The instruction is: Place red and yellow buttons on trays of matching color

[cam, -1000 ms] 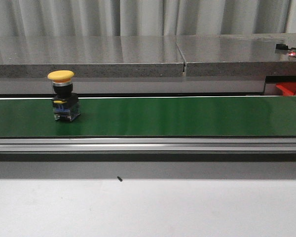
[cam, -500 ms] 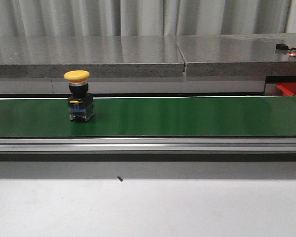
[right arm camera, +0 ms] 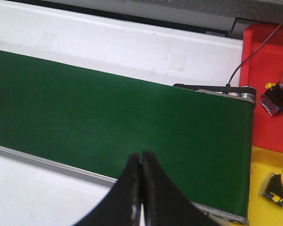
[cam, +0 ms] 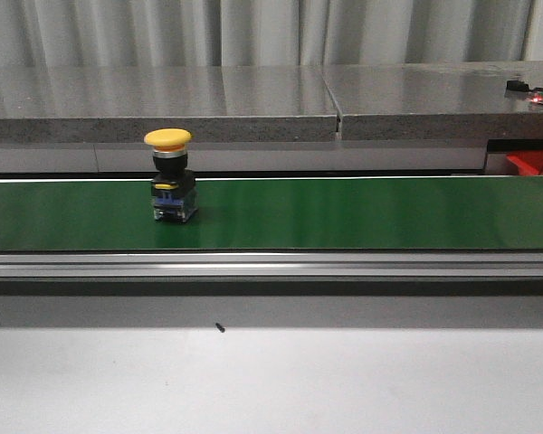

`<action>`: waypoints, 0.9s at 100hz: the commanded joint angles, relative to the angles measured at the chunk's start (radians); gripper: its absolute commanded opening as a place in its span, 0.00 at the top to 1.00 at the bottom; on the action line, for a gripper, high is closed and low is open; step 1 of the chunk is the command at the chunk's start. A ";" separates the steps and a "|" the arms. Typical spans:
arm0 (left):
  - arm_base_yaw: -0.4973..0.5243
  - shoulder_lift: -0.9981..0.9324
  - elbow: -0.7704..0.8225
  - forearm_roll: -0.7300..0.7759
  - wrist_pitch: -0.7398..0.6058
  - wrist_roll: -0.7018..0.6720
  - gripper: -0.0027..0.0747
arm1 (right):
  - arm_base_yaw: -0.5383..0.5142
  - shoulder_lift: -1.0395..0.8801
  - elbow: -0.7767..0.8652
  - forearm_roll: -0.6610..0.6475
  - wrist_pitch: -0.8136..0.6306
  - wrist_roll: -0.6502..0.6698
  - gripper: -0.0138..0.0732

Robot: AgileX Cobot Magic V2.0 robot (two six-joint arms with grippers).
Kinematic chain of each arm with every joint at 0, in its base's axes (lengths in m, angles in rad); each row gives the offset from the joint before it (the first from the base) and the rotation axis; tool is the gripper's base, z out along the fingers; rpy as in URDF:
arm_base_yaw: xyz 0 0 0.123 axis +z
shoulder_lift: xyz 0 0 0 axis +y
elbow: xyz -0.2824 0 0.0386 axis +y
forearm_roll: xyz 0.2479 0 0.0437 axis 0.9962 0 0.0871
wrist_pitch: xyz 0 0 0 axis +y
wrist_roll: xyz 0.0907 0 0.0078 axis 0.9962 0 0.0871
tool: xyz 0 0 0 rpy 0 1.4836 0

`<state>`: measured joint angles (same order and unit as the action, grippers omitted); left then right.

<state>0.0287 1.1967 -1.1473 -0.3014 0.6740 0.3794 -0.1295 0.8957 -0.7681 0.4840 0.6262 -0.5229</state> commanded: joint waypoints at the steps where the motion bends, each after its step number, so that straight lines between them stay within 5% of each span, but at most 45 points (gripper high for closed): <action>1: -0.034 -0.105 0.050 -0.023 -0.107 0.005 0.11 | 0.002 -0.010 -0.026 0.026 -0.054 -0.006 0.92; 48: -0.041 -0.530 0.491 -0.032 -0.174 -0.075 0.17 | 0.002 -0.010 -0.026 0.027 -0.054 -0.006 0.92; 60: -0.041 -0.578 0.542 -0.032 -0.176 -0.075 0.34 | 0.002 -0.010 -0.026 0.027 -0.054 -0.006 0.92; 84: -0.041 -0.589 0.547 -0.039 -0.176 -0.075 0.99 | 0.002 -0.010 -0.026 0.037 -0.054 -0.006 0.92; 90: -0.041 -0.589 0.547 -0.040 -0.176 -0.075 0.99 | 0.002 -0.010 -0.026 0.038 -0.054 -0.006 0.92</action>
<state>-0.0032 0.6091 -0.5738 -0.3143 0.5724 0.3165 -0.1295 0.8957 -0.7681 0.4901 0.6262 -0.5229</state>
